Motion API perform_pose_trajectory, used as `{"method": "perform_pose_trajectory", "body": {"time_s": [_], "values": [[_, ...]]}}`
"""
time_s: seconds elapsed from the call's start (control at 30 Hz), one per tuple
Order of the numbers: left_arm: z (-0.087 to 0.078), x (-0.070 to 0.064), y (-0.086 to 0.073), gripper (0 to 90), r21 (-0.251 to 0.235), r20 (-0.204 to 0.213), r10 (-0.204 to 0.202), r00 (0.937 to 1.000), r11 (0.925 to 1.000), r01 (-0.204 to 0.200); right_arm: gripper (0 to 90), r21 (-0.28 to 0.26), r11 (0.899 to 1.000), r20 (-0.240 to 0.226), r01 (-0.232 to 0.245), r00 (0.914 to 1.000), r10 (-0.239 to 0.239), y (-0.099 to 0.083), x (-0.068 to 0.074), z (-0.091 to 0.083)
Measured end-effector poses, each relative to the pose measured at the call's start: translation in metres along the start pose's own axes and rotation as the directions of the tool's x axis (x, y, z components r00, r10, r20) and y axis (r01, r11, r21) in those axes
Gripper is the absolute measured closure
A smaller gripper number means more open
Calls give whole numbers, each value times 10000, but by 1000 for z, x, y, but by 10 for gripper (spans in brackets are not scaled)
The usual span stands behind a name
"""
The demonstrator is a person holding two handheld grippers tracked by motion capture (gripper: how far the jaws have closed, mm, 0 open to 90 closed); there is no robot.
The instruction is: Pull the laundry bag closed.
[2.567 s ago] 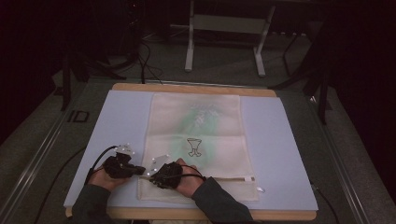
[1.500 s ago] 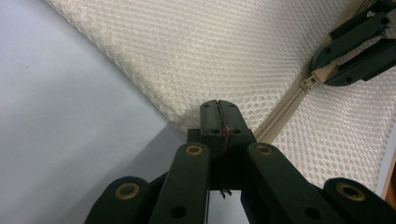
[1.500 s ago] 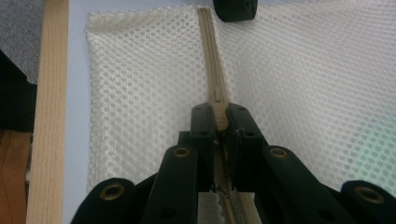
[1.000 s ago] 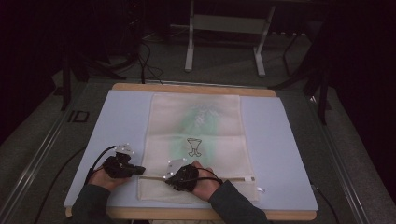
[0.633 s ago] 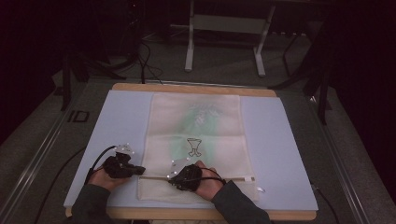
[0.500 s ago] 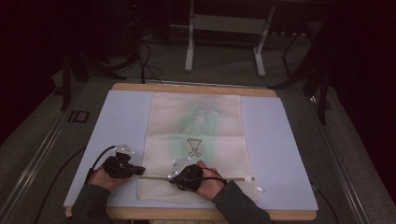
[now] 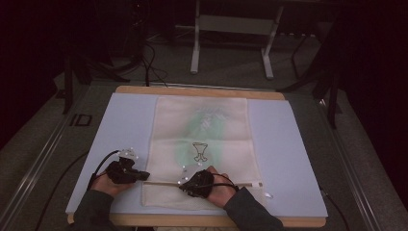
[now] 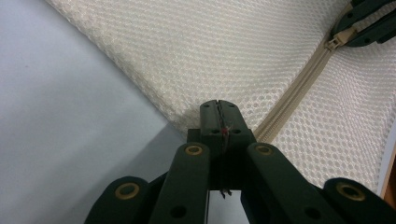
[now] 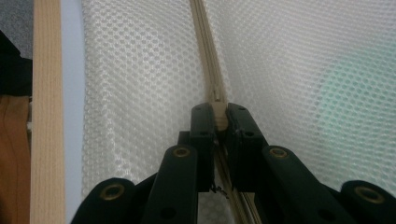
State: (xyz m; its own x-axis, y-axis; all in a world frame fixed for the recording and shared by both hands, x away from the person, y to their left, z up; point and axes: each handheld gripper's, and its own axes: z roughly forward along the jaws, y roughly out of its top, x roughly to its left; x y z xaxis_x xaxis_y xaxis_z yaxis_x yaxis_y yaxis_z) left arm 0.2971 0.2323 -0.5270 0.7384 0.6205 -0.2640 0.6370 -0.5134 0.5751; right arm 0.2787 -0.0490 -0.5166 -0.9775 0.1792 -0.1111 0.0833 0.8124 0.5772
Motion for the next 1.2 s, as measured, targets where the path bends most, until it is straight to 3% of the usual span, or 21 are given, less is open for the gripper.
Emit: {"method": "perform_pose_trajectory", "body": {"time_s": [1.2], "values": [[0,0,0,900,2,-14,15,10000,10000,-15,822,200,9998,249,-42,9997,37,-21,-1,-18]]}}
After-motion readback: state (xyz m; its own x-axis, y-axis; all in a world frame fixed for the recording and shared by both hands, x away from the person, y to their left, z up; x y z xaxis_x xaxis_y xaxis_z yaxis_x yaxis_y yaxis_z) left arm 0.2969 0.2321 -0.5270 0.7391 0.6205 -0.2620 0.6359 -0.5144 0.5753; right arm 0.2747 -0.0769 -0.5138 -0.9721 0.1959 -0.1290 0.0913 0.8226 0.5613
